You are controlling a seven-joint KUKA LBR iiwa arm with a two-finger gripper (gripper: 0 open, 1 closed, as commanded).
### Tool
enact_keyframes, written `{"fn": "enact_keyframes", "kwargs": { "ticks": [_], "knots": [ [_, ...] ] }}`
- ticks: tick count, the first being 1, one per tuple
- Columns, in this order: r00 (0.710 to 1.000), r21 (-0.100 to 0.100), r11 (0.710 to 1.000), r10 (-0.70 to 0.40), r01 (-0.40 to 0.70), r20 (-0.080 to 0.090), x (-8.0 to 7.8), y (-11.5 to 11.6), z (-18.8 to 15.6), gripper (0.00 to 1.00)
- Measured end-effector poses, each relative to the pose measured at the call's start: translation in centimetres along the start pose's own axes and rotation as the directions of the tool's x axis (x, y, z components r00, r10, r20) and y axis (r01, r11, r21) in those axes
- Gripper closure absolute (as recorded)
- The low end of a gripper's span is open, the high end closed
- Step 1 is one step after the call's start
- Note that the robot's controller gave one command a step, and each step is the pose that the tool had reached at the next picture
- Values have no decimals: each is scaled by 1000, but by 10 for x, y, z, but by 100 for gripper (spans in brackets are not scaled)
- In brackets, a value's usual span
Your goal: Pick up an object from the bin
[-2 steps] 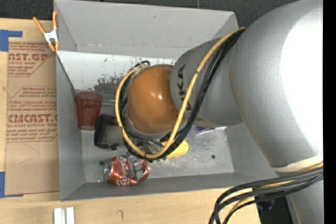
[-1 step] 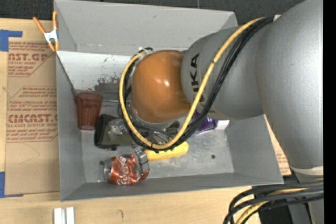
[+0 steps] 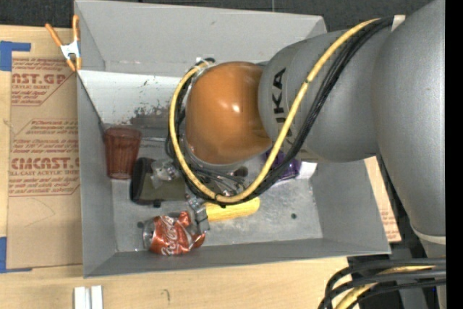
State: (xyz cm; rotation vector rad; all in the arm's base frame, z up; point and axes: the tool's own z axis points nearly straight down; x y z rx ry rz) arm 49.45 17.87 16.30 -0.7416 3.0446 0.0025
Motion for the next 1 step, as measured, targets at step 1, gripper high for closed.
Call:
{"fn": "enact_keyframes", "kwargs": {
  "ticks": [1],
  "knots": [
    [991,0,991,-131,131,-1,11,-11,54,0]
  ]
}}
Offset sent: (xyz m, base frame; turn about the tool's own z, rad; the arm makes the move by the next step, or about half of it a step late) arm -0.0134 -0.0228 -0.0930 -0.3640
